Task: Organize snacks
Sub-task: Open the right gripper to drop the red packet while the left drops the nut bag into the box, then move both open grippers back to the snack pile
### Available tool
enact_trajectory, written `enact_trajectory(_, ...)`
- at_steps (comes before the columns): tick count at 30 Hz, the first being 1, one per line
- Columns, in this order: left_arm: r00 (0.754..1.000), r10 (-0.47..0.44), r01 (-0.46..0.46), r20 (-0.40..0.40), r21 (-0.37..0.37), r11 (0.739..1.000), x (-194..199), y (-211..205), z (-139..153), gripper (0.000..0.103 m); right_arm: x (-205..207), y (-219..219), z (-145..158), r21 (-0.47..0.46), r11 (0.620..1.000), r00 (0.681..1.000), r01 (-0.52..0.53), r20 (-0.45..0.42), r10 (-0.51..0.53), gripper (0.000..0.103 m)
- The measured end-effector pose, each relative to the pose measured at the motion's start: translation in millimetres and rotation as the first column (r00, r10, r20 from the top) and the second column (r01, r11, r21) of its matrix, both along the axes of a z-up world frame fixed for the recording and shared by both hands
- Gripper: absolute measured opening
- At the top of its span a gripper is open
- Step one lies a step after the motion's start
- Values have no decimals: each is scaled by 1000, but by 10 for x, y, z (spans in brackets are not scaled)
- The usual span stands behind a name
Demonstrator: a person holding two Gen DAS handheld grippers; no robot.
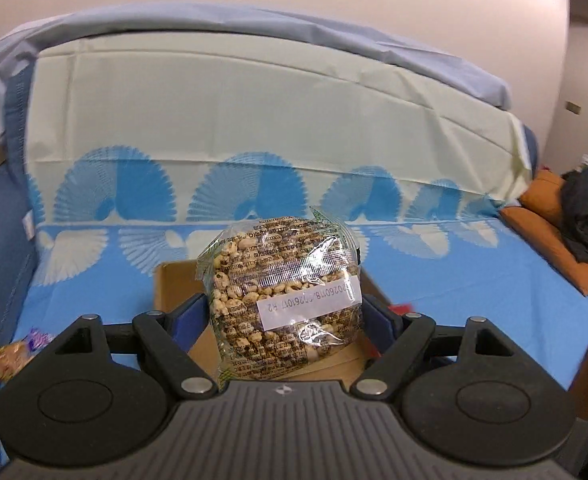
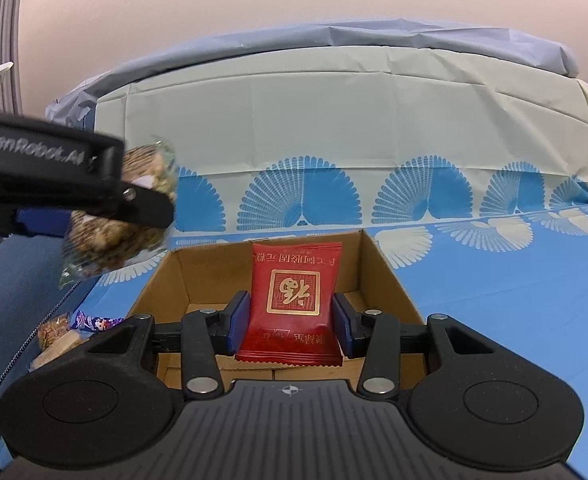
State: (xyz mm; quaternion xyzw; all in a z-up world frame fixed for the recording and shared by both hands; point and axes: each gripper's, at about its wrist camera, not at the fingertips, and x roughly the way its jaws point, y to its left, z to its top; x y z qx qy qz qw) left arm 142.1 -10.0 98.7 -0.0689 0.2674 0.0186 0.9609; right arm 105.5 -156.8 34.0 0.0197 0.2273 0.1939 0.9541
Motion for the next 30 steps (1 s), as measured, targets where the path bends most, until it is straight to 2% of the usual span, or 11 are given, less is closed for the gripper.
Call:
enact_trajectory(1, 1000, -15, 14, 12, 2, 1000, -6, -18, 15, 92, -12, -2, 5, 0, 1000, 1000, 5, 5, -5, 49)
enact_trajectory(3, 999, -32, 31, 36, 25, 999, -48, -53, 22, 103, -33, -21, 21, -8, 1000, 999, 30, 23, -30, 75)
enact_trajectory(4, 999, -33, 31, 38, 33, 999, -75, -58, 0, 102, -37, -43, 32, -9, 999, 998, 50, 32, -50, 80)
enact_trajectory(9, 995, 68, -69, -66, -12, 998, -173, 142, -301, 102, 93, -177, -39, -75, 974, 976, 215, -21, -217, 80)
enact_trajectory(13, 974, 167, -168, -151, 6, 986, -301, 337, -559, 102, 205, -371, -136, -104, 930, 928, 353, -88, -362, 80)
enact_trajectory(16, 957, 198, -197, -214, 22, 980, -376, 436, -735, 102, 249, -421, -219, -139, 915, 912, 378, -115, -394, 80)
enact_trajectory(19, 944, 190, -193, -268, 13, 981, -415, 506, -886, 101, 266, -450, -287, -181, 908, 905, 377, -137, -403, 72)
enact_trajectory(22, 943, 121, -140, -311, -40, 989, -398, 466, -1011, 88, 287, -539, -309, -195, 899, 894, 392, -152, -422, 47)
enact_trajectory(24, 943, 64, -86, -326, -53, 995, -380, 386, -1070, 81, 304, -593, -326, -208, 889, 882, 408, -162, -443, 26)
enact_trajectory(27, 945, 72, -73, -319, 8, 997, -380, 287, -1094, 81, 296, -701, -335, -219, 865, 857, 452, -163, -489, 16)
enact_trajectory(30, 947, 84, -86, -309, 7, 996, -383, 292, -1116, 81, 298, -785, -353, -230, 848, 839, 478, -167, -518, 13)
